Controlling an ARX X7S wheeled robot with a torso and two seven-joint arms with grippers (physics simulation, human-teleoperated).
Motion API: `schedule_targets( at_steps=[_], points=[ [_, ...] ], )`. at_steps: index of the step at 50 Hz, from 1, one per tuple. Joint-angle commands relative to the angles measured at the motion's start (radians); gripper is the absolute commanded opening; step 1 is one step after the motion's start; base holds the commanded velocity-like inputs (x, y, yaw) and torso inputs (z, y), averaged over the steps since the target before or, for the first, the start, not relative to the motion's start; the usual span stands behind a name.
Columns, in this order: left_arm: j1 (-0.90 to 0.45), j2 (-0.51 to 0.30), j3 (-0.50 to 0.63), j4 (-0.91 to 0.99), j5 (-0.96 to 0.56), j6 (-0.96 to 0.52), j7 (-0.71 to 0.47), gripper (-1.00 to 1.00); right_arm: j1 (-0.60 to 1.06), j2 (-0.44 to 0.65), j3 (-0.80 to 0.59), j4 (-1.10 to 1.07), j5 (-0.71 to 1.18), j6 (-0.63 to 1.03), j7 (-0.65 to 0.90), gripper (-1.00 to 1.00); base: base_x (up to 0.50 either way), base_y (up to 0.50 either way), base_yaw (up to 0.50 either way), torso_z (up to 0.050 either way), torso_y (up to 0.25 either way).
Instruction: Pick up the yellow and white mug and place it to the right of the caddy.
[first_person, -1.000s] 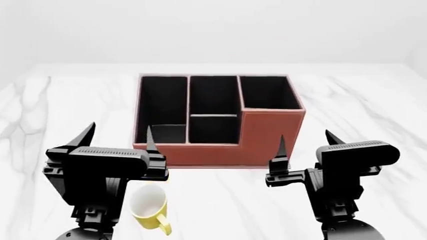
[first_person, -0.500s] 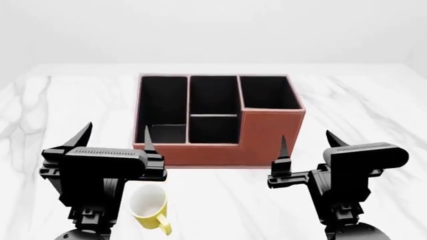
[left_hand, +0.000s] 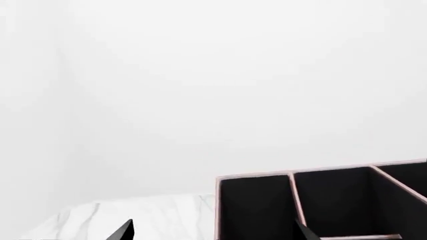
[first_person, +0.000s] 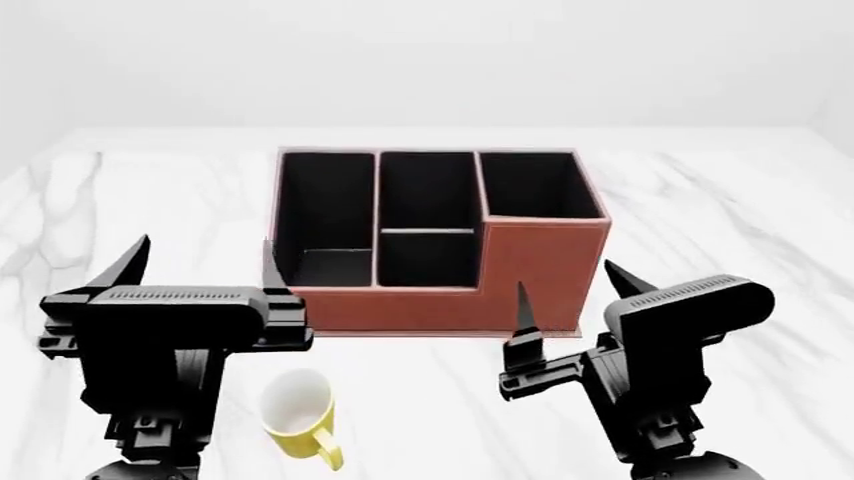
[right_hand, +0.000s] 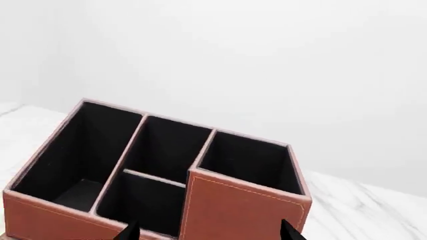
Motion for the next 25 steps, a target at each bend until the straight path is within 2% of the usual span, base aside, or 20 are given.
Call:
schedule_targets(
  at_steps=[1, 12, 25],
  points=[
    [-0.026, 0.003, -0.032, 0.017, 0.015, -0.028, -0.004, 1.00, 0.037, -0.014, -0.107, -0.069, -0.025, 0.102, -0.009, 1.00, 0.00, 0.00, 0.00, 0.000, 0.000],
    [-0.039, -0.002, -0.049, 0.010, 0.004, -0.040, -0.033, 1.00, 0.055, -0.038, -0.227, -0.104, -0.011, 0.153, 0.000, 1.00, 0.00, 0.00, 0.00, 0.000, 0.000],
    [-0.056, -0.012, -0.044, -0.015, 0.014, -0.055, -0.078, 1.00, 0.059, -0.069, -0.341, -0.064, 0.012, 0.136, 0.011, 1.00, 0.00, 0.00, 0.00, 0.000, 0.000]
  ],
)
